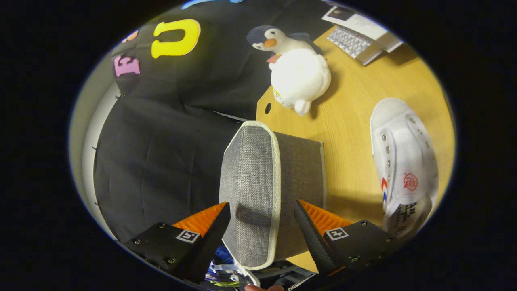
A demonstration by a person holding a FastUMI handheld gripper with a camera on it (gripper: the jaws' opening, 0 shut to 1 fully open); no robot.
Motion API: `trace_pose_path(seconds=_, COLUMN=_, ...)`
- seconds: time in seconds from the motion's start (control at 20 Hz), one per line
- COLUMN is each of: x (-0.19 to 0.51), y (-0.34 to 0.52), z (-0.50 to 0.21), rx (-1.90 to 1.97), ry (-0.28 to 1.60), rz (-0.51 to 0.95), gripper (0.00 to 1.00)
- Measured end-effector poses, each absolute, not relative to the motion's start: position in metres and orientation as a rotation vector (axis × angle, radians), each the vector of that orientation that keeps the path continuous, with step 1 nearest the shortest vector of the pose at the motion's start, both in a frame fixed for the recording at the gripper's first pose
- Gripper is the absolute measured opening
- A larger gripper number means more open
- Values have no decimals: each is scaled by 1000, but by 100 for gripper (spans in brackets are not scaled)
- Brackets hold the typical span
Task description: Open the storage box then place both shoes into the box .Put the left shoe in first, then the right shoe, with the right side of both shoes facing outward in a uniform manner.
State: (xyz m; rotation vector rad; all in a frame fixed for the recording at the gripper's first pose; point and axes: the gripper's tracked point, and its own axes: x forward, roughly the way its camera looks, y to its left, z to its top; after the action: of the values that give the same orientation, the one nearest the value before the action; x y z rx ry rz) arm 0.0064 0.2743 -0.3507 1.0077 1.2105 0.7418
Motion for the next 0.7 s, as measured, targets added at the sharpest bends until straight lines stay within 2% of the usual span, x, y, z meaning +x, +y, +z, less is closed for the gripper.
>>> trace_pose_path(seconds=0.1, x=5, y=277, z=-350, rx=1040, ry=1220, rz=745, gripper=97)
trace_pose_path(seconds=0.2, x=3, y=280, z=-345, rx=1036, ry=1211, rz=772, gripper=92)
trace_pose_path(seconds=0.25, x=2, y=280, z=-342, rx=1024, ry=1211, rz=788, gripper=81)
trace_pose_path(seconds=0.35, x=1, y=278, z=-337, rx=1001, ry=1212, rz=826, gripper=70)
trace_pose_path(seconds=0.4, x=2, y=276, z=-335, rx=985, ry=1195, rz=819, gripper=70)
trace_pose_path(seconds=0.5, x=12, y=267, z=-325, rx=1029, ry=1197, rz=802, gripper=24)
trace_pose_path(seconds=0.55, x=10, y=270, z=-316, rx=1056, ry=1199, rz=818, gripper=16)
trace_pose_path(seconds=0.7, x=5, y=273, z=-304, rx=1030, ry=1212, rz=871, gripper=16)
